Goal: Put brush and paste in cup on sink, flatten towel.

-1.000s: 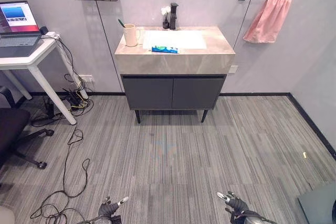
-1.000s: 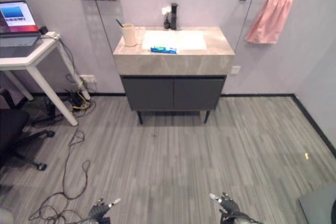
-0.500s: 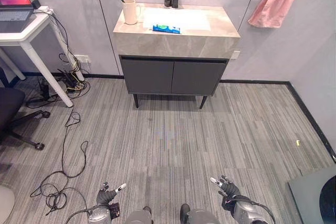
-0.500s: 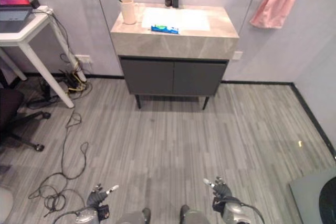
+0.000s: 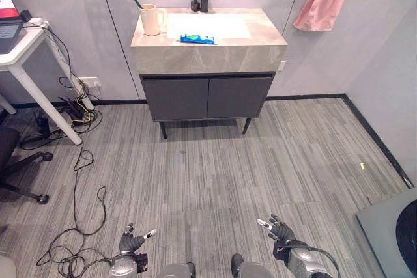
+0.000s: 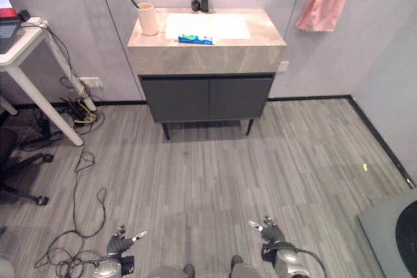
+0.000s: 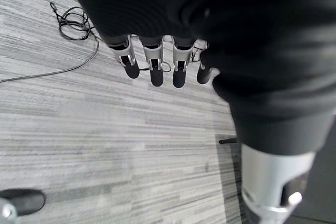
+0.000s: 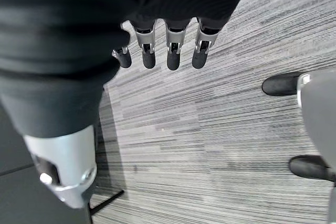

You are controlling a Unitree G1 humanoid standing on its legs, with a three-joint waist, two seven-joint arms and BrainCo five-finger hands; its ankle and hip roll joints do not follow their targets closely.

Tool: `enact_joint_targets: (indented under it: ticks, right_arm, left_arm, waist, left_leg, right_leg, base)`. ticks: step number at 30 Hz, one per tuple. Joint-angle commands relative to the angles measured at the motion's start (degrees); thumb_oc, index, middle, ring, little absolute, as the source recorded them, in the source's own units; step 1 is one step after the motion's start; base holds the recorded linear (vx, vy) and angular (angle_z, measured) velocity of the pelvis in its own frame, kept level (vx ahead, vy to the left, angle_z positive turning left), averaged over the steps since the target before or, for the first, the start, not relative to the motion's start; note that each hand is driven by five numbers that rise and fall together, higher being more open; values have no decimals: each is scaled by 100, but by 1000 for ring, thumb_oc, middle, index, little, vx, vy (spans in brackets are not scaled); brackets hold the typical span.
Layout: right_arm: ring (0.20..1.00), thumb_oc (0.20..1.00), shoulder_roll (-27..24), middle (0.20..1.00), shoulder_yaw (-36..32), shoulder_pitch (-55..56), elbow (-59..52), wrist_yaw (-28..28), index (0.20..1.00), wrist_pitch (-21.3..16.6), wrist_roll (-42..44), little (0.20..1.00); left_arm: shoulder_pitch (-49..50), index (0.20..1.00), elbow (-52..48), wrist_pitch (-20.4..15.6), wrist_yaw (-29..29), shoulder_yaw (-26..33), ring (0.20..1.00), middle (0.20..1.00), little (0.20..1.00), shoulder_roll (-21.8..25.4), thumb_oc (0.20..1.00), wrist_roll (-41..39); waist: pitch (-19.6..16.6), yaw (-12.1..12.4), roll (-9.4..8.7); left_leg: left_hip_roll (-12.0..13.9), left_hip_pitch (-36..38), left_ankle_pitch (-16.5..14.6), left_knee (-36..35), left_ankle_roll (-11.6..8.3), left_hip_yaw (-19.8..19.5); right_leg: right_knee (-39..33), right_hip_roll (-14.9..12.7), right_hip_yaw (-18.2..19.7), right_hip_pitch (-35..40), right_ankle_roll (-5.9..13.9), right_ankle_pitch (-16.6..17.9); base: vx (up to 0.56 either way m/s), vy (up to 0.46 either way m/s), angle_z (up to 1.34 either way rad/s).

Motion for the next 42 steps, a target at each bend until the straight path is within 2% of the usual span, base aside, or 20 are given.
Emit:
enact_joint_targets:
  ticks: [1, 3, 6, 7, 11, 15, 18, 24, 26, 27, 28, 29, 32, 33, 34, 35, 36, 39, 41, 42]
  right_arm:
    - [1000, 1000, -110, 1000, -79, -106, -112, -50, 1000, -265, -198, 1000]
    - [1000, 1000, -107, 1000, -87, -79, -129, -60, 1000, -275, -212, 1000]
    - [1000, 1000, -100, 1000, -106, 40, -196, -14, 1000, -274, -160, 1000]
    - [1000, 1000, -115, 1000, -124, 125, -229, 36, 1000, -260, -123, 1000]
    - [1000, 1000, -138, 1000, -101, 135, -277, 34, 1000, -247, -162, 1000]
    - [1000, 1000, -179, 1000, -61, 76, -162, -6, 1000, -234, -208, 1000]
    - [1000, 1000, -187, 1000, -19, -37, -80, -87, 1000, -220, -342, 1000]
    - [1000, 1000, -322, 1000, 260, 15, -145, -197, 1000, -282, -861, 1000]
    - [1000, 1000, -400, 1000, 334, 54, -188, -295, 1000, -293, -1083, 1000]
    - [1000, 1000, -467, 1000, 363, 68, -226, -368, 1000, -293, -1201, 1000]
    - [1000, 1000, -468, 1000, 363, 68, -226, -368, 1000, -293, -1201, 1000]
    - [1000, 1000, -507, 1000, 390, 57, -246, -427, 1000, -286, -1270, 1000]
    - [1000, 1000, -538, 1000, 425, -10, -196, -561, 1000, -286, -1352, 1000]
    - [1000, 1000, -562, 1000, 448, 36, -193, -656, 1000, -320, -1562, 1000]
    - [1000, 1000, -555, 1000, 447, 70, -181, -676, 1000, -351, -1589, 1000]
    - [1000, 1000, -554, 1000, 448, 70, -181, -676, 1000, -351, -1590, 1000]
    - [1000, 1000, -537, 1000, 557, 193, -229, -675, 1000, -355, -1778, 1000]
    - [1000, 1000, -542, 1000, 639, 228, -234, -727, 1000, -379, -1977, 1000]
    - [1000, 1000, -524, 1000, 648, 249, -258, -723, 1000, -374, -2028, 1000]
    - [1000, 1000, -446, 1000, 651, 261, -223, -735, 1000, -382, -2042, 1000]
  left_arm:
    - [77, 1000, -572, -180, 102, -64, 1000, 1000, 1000, 308, 1000, 284]
    - [81, 1000, -603, -168, 130, -24, 1000, 1000, 1000, 350, 1000, 291]
    - [105, 1000, -669, -94, 103, -44, 1000, 1000, 1000, 385, 1000, 350]
    - [77, 1000, -635, -52, 59, -66, 1000, 1000, 1000, 374, 1000, 377]
    - [34, 1000, -629, -56, 80, -53, 1000, 1000, 1000, 366, 1000, 364]
    - [-186, 1000, -417, -74, 149, -52, 1000, 1000, 1000, 303, 1000, 317]
    - [-245, 1000, -301, -68, 134, -77, 1000, 1000, 1000, 293, 1000, 297]
    - [-430, 1000, 170, -47, 40, -112, 1000, 1000, 1000, 207, 1000, 10]
    - [-506, 1000, 278, -24, 16, -202, 1000, 1000, 1000, 163, 1000, 51]
    - [-635, 1000, 339, -12, -9, -311, 1000, 1000, 1000, 130, 1000, 62]
    - [-635, 1000, 339, -12, -9, -311, 1000, 1000, 1000, 130, 1000, 62]
    - [-744, 1000, 344, 0, -29, -409, 1000, 1000, 1000, 120, 1000, 82]
    - [-933, 1000, 349, 10, -82, -512, 1000, 1000, 1000, 138, 1000, 41]
    - [-962, 1000, 347, -6, -66, -491, 1000, 1000, 1000, 133, 1000, 39]
    - [-938, 1000, 350, -36, -58, -488, 1000, 1000, 1000, 131, 1000, 38]
    - [-937, 1000, 351, -36, -58, -488, 1000, 1000, 1000, 132, 1000, 38]
    - [-840, 1000, 333, -66, -41, -496, 1000, 1000, 1000, 142, 1000, 53]
    - [-749, 1000, 291, -92, -26, -476, 1000, 1000, 1000, 179, 1000, 39]
    - [-679, 1000, 268, -90, -22, -442, 1000, 1000, 1000, 197, 1000, 45]
    - [-582, 1000, 255, -109, -5, -372, 1000, 1000, 1000, 249, 1000, 17]
  waist:
    - [110, 82, -123]
    - [205, 43, -138]
    - [282, -38, -110]
    - [253, -128, -141]
    - [240, -148, -157]
    - [268, -268, -230]
    - [232, -247, -249]
    - [-225, -445, -200]
    - [-259, -504, -176]
    - [-194, -572, -201]
    - [-197, -574, -199]
    - [-95, -578, -268]
    - [126, -559, -354]
    - [152, -461, -304]
    - [171, -431, -270]
    - [161, -437, -284]
    - [207, -304, -168]
    - [257, -135, -125]
    - [217, -100, -120]
    - [125, 1, -198]
  left_leg:
    - [-333, 110, -196, -47, 201, -380]
    - [-310, 242, -116, -217, 238, -420]
    - [-288, 445, -57, -416, 290, -560]
    - [-361, 555, -71, -516, 311, -681]
    - [-385, 641, -135, -572, 315, -643]
    - [-512, 846, -425, -465, 271, -852]
    - [-439, 977, -454, -472, 214, -885]
    - [102, 1420, -341, -448, -142, -1297]
    - [168, 1191, 58, 259, -349, -1320]
    - [215, 571, 803, 1553, -621, -1195]
    - [215, 566, 800, 1557, -622, -1198]
    - [238, 132, 1160, 2320, -703, -983]
    - [231, -698, 963, 3107, -536, -570]
    - [71, -1065, 545, 1580, -393, -242]
    - [79, -1174, 562, 623, -368, -190]
    - [64, -1162, 595, 575, -367, -189]
    - [259, -1431, 1303, -889, -502, -327]
    - [407, -1787, 1742, -1233, -641, -531]
    - [459, -1597, 1732, -1207, -609, -561]
    - [284, -1652, 1602, -699, -531, -809]
  right_leg:
    - [326, 22, 88, -39, 278, 191]
    - [967, 86, 66, -326, 340, 586]
    - [1406, 303, 62, -625, 311, 670]
    - [1134, 496, 77, -736, 284, 634]
    - [683, 338, -246, -790, 252, 666]
    - [-410, 442, 96, -959, 358, 1037]
    - [-614, 386, -170, -1007, 371, 1232]
    - [-395, 872, -200, -693, 28, 795]
    - [-511, 972, -201, -446, -123, 703]
    - [-732, 955, -286, -183, -286, 684]
    - [-731, 955, -289, -186, -286, 684]
    - [-856, 903, -314, -33, -404, 671]
    - [-985, 845, -357, 158, -539, 603]
    - [-1225, 788, -316, 433, -411, 488]
    - [-1257, 793, -294, 491, -352, 429]
    - [-1257, 777, -295, 482, -350, 430]
    - [-1250, 906, -287, 705, -336, 167]
    - [-1176, 929, -76, 1014, -326, -117]
    - [-1086, 905, -10, 1040, -270, -202]
    - [-778, 770, 174, 1054, -163, -326]
  base:
    - [24, 55, 10]
    - [0, 73, 13]
    - [77, 72, 4]
    - [186, 61, 22]
    - [106, 13, 25]
    - [220, -26, 11]
    - [225, -86, 27]
    - [387, -199, 41]
    - [258, -165, 18]
    - [228, -179, 18]
    - [171, -201, 9]
    - [65, -136, 19]
    - [174, -133, 46]
    - [357, 82, 18]
    - [357, 77, 15]
    - [402, 152, -4]
    - [296, 104, -7]
    - [467, 231, -29]
    - [291, 217, -62]
    - [331, 258, -110]
